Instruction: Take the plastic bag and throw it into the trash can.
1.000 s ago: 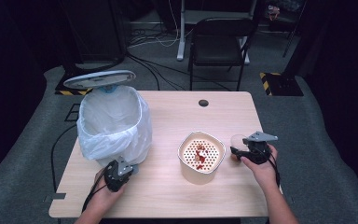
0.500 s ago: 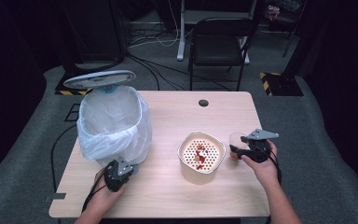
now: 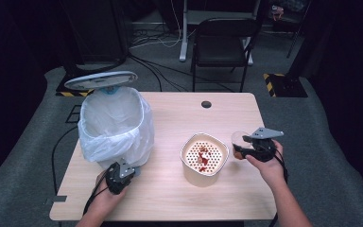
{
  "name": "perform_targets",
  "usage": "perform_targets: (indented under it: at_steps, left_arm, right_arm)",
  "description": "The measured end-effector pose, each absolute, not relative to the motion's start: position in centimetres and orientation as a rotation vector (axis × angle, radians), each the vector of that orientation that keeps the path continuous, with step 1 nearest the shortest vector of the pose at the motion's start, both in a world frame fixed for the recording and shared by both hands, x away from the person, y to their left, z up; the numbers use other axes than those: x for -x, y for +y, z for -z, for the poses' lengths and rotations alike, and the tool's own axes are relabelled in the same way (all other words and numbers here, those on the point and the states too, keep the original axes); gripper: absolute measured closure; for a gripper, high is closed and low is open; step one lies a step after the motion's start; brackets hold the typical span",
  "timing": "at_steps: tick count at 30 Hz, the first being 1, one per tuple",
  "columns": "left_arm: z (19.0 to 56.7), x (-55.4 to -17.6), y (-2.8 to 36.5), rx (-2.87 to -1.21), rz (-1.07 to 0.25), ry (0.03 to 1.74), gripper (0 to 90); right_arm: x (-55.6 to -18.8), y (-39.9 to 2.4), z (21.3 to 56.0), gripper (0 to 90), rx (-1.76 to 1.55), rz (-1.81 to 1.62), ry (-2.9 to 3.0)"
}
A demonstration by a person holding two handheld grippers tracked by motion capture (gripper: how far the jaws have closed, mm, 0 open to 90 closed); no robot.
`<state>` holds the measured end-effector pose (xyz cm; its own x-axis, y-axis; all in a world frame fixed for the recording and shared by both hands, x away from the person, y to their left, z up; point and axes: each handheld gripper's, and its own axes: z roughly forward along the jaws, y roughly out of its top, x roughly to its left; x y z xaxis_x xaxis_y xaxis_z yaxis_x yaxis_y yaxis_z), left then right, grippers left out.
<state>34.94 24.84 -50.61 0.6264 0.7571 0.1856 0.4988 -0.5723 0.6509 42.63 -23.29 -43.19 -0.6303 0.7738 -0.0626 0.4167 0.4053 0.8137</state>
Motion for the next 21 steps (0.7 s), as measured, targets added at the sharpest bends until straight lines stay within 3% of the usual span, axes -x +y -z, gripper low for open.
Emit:
perform_targets:
  at_steps: [21]
  left_arm:
    - [50.6, -34.9, 24.9, -2.295, -0.615, 0.979, 90.0]
  right_arm:
    - [-42.3, -22.3, 38.9, 51.8, -0.819, -1.059, 2.273]
